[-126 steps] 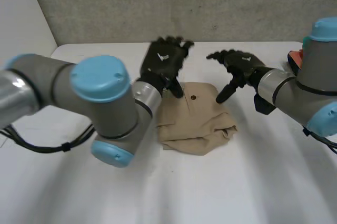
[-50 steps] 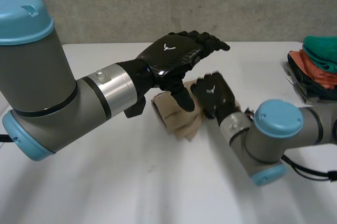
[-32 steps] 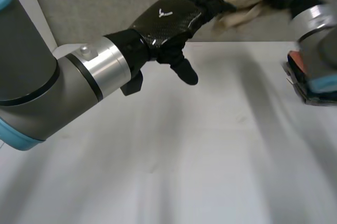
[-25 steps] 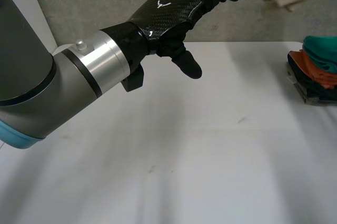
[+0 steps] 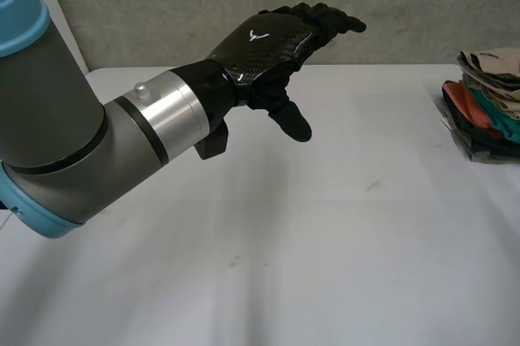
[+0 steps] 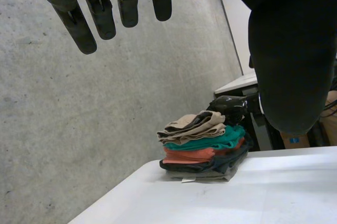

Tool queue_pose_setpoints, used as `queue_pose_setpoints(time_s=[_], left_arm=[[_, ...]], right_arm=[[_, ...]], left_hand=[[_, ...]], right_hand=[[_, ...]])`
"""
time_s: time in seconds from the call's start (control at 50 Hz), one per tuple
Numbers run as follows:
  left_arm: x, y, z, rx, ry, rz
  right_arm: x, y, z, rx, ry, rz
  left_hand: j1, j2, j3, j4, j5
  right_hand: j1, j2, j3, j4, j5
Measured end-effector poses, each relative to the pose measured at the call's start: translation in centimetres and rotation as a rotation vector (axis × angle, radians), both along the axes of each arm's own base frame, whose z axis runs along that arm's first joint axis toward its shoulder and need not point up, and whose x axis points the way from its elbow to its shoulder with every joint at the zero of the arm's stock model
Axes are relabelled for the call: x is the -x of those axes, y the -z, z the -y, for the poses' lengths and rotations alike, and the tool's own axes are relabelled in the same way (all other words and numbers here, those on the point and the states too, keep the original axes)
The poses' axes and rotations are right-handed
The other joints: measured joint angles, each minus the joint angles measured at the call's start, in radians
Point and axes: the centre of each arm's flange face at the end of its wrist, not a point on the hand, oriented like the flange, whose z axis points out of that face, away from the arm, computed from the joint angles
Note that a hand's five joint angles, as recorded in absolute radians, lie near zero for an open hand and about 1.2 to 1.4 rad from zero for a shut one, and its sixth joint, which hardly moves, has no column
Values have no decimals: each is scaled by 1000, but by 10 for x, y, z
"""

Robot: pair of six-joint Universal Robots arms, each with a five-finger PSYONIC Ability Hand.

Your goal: Fold the laundry.

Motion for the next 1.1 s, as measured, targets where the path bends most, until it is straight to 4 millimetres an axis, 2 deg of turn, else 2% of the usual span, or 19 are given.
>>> queue_pose_setpoints(time_s=[0.08,0.1,0.12,0.24,0.3,0.44,0.54,0.6,0.68,0.7,0.72,0.74,0.82,0.84,0.86,0.9,0.94,1.02,1.1], left_arm=[[1,0,-1,0,3,-2],[1,0,-1,0,3,-2],[2,-1,-3,1,8,-3],[6,-3,-13,5,34,-6],[8,-4,-18,6,47,-6],[9,-3,-22,4,56,-4],[8,-9,-24,19,56,-16],[6,-21,-25,51,42,-41],[-1,-45,-23,109,-28,-93],[-5,-54,-21,131,-66,-116],[-7,-59,-21,140,-83,-126],[-13,-68,-17,161,-137,-148],[-46,-96,11,244,-404,-201],[-56,-101,19,264,-471,-202],[-60,-102,23,273,-503,-199],[-88,-105,46,325,-681,-153],[-113,-98,68,358,-830,-58],[-148,-64,101,362,-992,179],[-182,-2,128,286,-1064,481]], right_arm=[[-1,-24,-3,22,35,-4],[-1,-24,-3,22,35,-4],[0,-41,-6,33,70,2],[5,-94,-27,28,229,36],[11,-110,-40,-11,332,41],[43,-145,-72,-79,633,-182],[60,-193,-76,93,835,-320],[52,-226,-74,274,878,-306],[16,-266,-79,482,799,-232],[-3,-279,-84,553,738,-197],[-13,-285,-87,583,705,-180],[-34,-291,-92,621,627,-154],[-105,-291,-111,660,351,-104],[-133,-286,-121,652,240,-91],[-144,-283,-126,647,198,-87],[-193,-260,-149,577,4,-69],[-227,-237,-170,491,-128,-56],[-274,-187,-207,271,-305,-45],[-301,-135,-236,22,-403,-63]], left_hand=[[0,0,0,0,0],[0,0,0,0,0],[0,0,0,0,0],[0,0,0,0,0],[0,0,0,0,0],[0,0,0,0,0],[0,0,0,0,0],[0,0,0,0,0],[0,0,0,0,0],[0,0,0,0,0],[0,0,0,0,0],[0,0,0,0,0],[0,0,0,0,0],[0,0,0,0,0],[0,0,0,0,0],[0,0,0,0,0],[0,0,0,0,0],[0,0,0,0,0],[0,0,0,0,0]], right_hand=[[-614,-701,-682,-631,-556],[-614,-701,-682,-631,-556],[-716,-773,-785,-770,-700],[-730,-783,-802,-829,-797],[-730,-783,-802,-829,-797],[-730,-783,-802,-829,-797],[-730,-783,-802,-829,-797],[-730,-783,-802,-829,-797],[-730,-783,-802,-829,-797],[-730,-783,-802,-829,-797],[-730,-783,-802,-829,-797],[-730,-783,-802,-829,-797],[-730,-786,-802,-829,-798],[-730,-786,-802,-829,-798],[-730,-786,-802,-829,-797],[-730,-787,-802,-829,-797],[-730,-787,-802,-829,-797],[-730,-787,-802,-829,-797],[-730,-787,-803,-829,-798]])
